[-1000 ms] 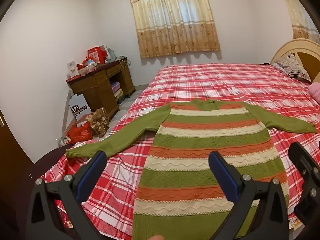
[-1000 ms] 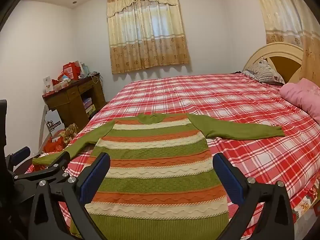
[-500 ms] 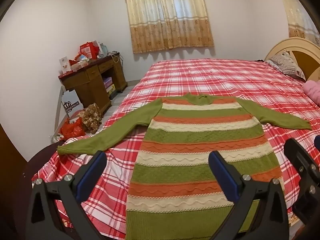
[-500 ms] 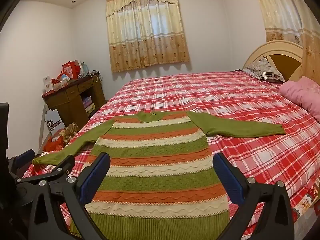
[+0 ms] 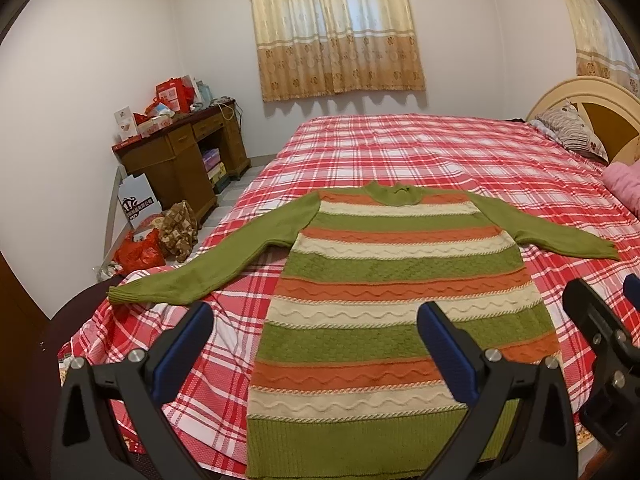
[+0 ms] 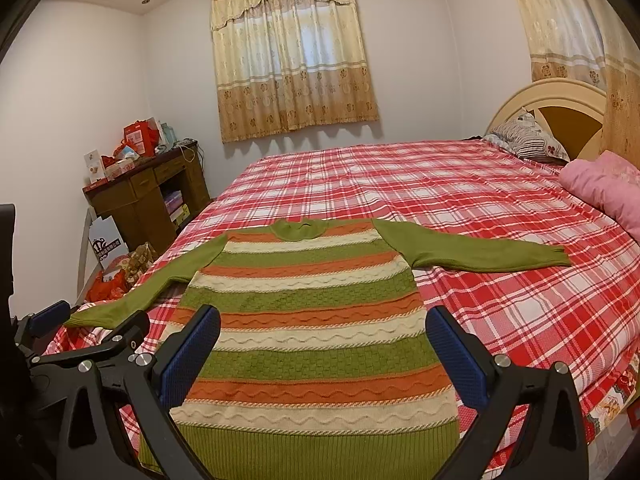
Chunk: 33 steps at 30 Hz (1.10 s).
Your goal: Fold small clothes
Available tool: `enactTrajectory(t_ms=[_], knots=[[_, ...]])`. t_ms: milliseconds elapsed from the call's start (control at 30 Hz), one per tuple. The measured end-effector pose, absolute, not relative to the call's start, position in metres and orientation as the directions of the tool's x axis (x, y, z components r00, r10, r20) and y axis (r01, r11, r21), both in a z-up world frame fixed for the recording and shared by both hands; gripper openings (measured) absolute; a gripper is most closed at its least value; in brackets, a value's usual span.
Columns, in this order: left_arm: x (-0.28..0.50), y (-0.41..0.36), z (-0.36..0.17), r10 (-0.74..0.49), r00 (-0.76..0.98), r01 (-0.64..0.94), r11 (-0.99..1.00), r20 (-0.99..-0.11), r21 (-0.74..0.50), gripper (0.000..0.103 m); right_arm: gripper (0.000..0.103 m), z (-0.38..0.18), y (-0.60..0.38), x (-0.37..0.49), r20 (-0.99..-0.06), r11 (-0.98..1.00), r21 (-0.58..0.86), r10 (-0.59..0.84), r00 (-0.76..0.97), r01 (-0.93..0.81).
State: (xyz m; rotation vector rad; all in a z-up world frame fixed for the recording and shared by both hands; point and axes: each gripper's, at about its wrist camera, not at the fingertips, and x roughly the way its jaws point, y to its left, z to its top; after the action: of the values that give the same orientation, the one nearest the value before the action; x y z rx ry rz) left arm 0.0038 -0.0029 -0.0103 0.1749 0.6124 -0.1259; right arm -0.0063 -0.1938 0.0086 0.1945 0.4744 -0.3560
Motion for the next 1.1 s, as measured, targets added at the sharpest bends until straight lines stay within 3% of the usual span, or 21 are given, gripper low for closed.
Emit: enactTrajectory(t_ms=[1100], knots=[[0.0072, -0.0010, -0.0152, -0.067, 0.802, 0.169, 0.979, -0.594, 0.118, 0.103, 0.102, 0.0062, -0.1933, -0.0005, -0.493, 0.919, 0.098, -0.288, 0.821, 0.382]])
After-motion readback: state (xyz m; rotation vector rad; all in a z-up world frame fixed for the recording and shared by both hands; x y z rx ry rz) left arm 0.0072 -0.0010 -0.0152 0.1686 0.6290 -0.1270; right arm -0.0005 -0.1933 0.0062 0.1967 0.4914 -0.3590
